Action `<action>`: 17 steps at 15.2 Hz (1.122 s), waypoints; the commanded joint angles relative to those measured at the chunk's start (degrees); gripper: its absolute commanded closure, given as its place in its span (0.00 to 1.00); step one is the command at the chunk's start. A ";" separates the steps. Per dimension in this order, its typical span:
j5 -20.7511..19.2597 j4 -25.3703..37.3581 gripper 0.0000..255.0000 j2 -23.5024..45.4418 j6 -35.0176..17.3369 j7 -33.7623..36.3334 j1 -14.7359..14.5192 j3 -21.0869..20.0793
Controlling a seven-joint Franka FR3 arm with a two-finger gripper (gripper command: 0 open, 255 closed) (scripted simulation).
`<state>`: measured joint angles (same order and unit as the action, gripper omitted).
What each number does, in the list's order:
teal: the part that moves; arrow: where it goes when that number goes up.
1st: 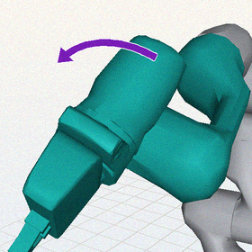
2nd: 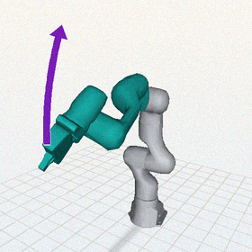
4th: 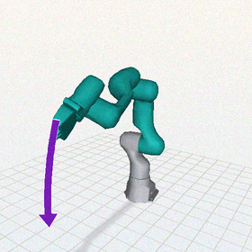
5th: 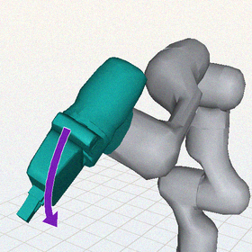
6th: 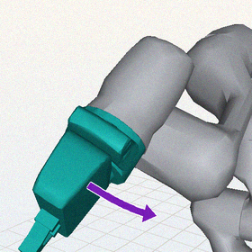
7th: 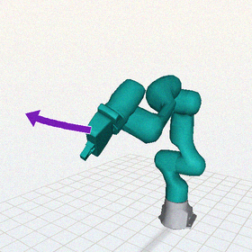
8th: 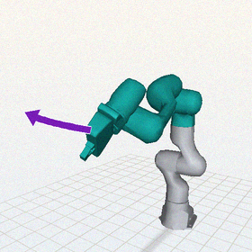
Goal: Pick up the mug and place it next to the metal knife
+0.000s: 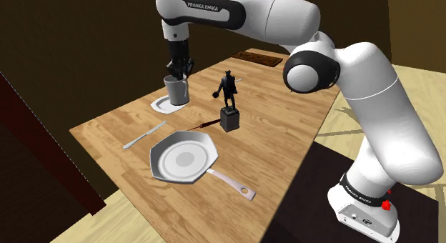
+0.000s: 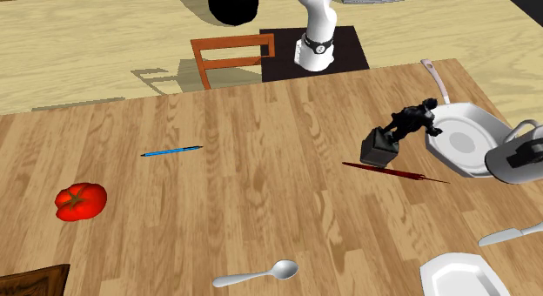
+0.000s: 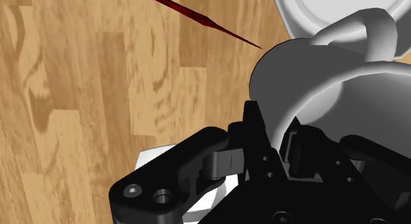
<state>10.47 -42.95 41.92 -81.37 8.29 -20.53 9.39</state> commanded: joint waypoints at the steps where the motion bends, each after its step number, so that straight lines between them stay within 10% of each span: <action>1: -0.05 -1.65 1.00 -0.28 -1.41 0.18 -0.42 0.01; 17: -0.34 -21.74 1.00 -4.74 -16.86 -1.43 -2.29 0.34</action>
<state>10.11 -63.79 37.31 -97.42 7.04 -22.82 9.71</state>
